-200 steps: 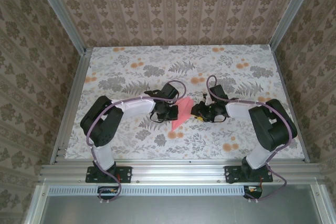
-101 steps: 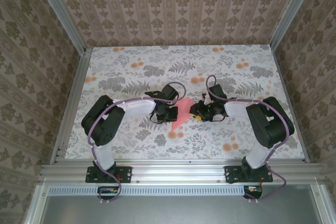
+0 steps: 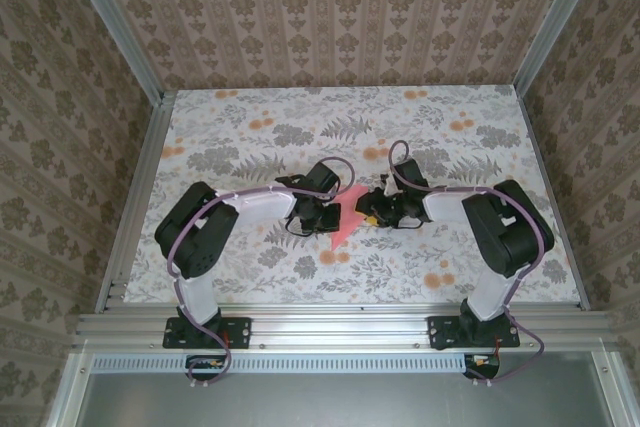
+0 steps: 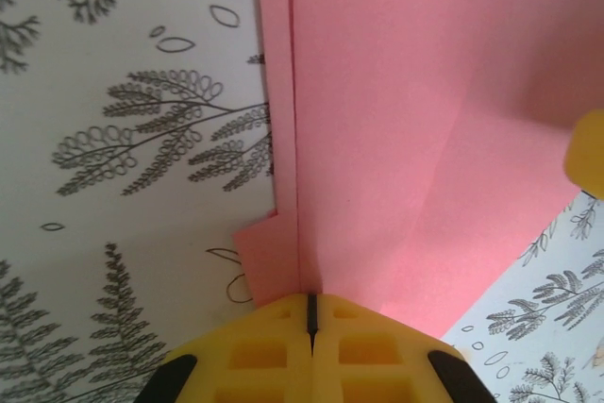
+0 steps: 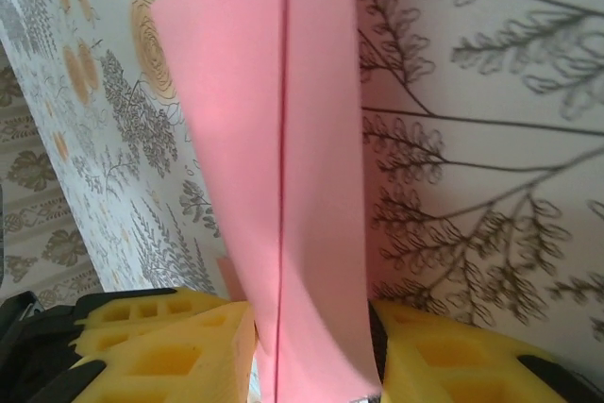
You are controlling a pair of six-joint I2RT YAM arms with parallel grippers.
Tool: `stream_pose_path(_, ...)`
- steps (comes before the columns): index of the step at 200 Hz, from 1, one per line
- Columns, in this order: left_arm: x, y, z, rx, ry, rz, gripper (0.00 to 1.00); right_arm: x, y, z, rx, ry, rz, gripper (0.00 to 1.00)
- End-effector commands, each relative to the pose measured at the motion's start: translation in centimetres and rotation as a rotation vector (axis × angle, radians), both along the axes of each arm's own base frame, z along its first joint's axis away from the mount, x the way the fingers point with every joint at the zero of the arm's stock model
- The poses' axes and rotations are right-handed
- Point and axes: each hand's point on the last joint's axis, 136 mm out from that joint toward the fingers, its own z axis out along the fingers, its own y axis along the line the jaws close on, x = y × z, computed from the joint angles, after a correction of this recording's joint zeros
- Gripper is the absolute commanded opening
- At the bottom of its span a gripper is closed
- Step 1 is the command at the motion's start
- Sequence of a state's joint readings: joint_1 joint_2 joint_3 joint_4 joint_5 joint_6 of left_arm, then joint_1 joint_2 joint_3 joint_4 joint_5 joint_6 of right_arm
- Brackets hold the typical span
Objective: Fold a paper plane with a square sheet of paper (pick it up from the middle)
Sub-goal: Turn over the paper at the center of the table.
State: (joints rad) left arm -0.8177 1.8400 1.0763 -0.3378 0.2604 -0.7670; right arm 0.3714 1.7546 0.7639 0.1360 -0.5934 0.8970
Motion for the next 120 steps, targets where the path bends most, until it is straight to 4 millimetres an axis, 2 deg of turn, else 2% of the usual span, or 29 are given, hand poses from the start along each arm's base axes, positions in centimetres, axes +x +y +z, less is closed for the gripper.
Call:
stream_pose_path(1, -1.6, 0.7, -1.9, 0.018, 0.068, 0.002, 0.06, 0.2, 1.3, 0.2, 0.067, -0.021, 0.029, 0.37)
stream_pose_path(44, -1.5, 0.5, -1.6, -0.01, 0.074, 0.014, 0.06, 0.8, 1.9, -0.6, 0.098, -0.031, 0.015, 0.37)
stream_pose_path(81, -1.4, 0.2, -1.2, -0.037, 0.072, 0.028, 0.06, 0.7, 2.2, -0.9, 0.1, -0.04, 0.018, 0.33)
stream_pose_path(103, -1.3, 0.2, -0.9, -0.051, 0.065, 0.036, 0.06, 0.6, 2.1, -1.2, 0.093, -0.039, 0.015, 0.28)
stream_pose_path(120, -1.3, 0.0, -0.4, -0.071, 0.055, 0.037, 0.07, 0.6, 2.1, -1.2, 0.092, -0.04, 0.016, 0.19)
